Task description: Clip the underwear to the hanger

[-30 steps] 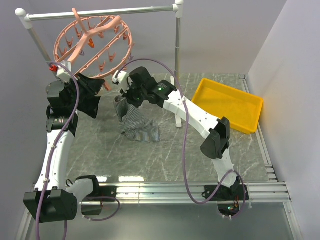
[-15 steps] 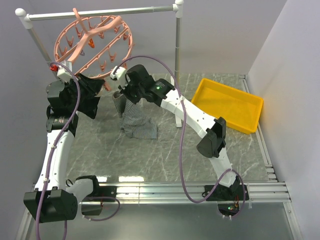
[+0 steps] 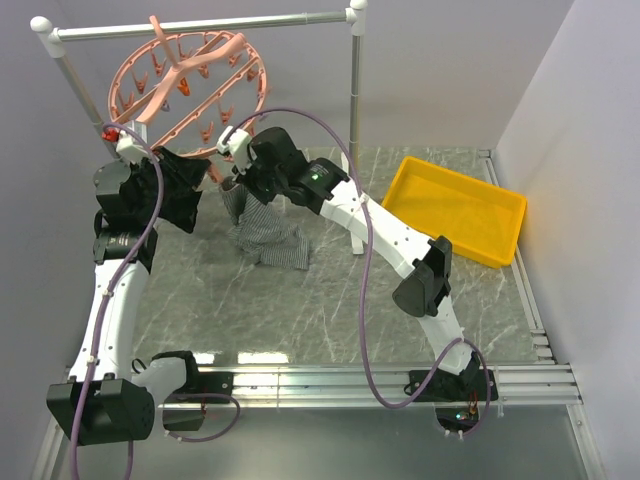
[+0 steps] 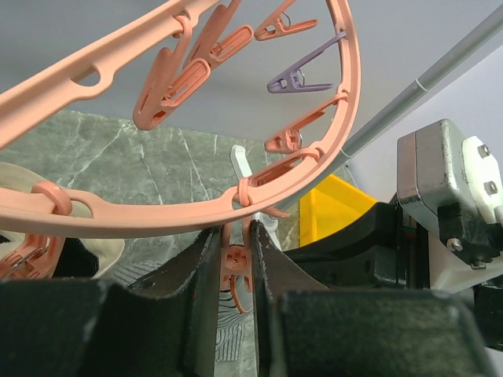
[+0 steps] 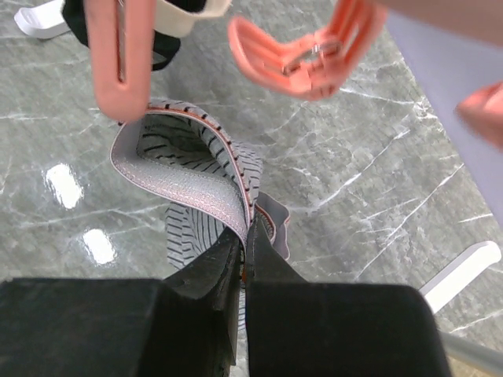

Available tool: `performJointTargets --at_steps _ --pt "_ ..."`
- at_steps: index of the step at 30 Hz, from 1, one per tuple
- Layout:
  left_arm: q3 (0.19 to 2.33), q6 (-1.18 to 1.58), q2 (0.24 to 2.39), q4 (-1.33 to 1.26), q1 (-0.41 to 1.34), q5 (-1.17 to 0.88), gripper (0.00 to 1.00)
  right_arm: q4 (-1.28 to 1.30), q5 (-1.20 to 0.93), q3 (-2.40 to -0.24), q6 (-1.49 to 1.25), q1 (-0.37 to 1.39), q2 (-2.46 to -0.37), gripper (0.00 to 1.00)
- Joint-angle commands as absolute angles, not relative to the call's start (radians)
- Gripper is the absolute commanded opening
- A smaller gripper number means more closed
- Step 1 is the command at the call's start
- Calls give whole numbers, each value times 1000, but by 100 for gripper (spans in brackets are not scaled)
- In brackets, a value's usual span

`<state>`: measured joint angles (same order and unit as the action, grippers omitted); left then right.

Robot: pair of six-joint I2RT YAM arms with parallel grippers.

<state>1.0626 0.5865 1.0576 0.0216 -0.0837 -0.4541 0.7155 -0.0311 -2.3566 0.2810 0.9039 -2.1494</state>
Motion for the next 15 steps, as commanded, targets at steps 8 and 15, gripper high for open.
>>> performJointTargets --at_steps 8,15 --pt "1074 542 1055 -8 -64 -463 0 629 -2 -2437 275 925 -2164 0" --pt "1069 509 1055 -3 -60 -449 0 623 -3 -2442 273 925 -2152 0"
